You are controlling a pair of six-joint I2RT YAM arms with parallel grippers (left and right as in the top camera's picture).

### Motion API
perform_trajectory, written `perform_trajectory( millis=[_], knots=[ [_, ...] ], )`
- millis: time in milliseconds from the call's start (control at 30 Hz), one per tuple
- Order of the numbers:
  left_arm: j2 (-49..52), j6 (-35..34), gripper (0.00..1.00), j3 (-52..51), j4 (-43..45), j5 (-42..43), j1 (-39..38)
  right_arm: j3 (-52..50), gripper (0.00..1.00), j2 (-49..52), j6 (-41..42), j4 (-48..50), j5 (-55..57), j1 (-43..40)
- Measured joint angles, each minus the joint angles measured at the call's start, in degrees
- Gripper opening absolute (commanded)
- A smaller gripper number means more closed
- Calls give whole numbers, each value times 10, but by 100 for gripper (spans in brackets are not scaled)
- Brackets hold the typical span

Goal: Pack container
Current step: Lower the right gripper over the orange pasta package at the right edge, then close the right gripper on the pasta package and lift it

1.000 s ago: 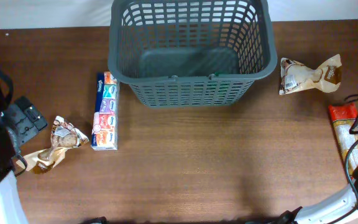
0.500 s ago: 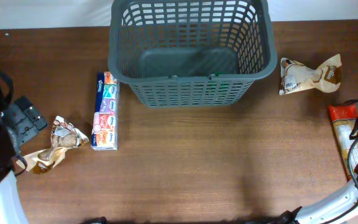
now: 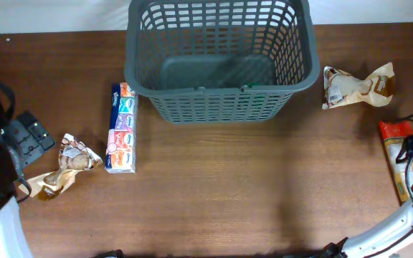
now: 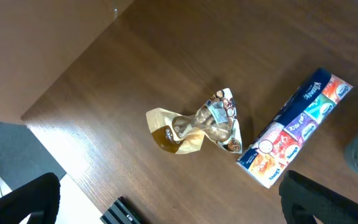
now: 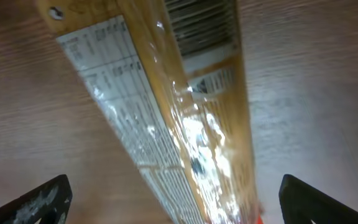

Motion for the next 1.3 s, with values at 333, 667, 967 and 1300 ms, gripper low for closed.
perform_trajectory(
  millis=[333, 667, 967, 1300],
  knots=[
    [0, 0, 99, 0, 0, 0, 0, 0, 99, 12, -28, 10, 0, 7],
    [0, 0, 99, 0, 0, 0, 0, 0, 99, 22, -68, 31, 0, 8],
    [0, 0, 99, 0, 0, 0, 0, 0, 99, 26, -71, 55, 0, 21],
    [0, 0, 99, 0, 0, 0, 0, -21, 99, 26, -73, 74, -1, 26]
  ],
)
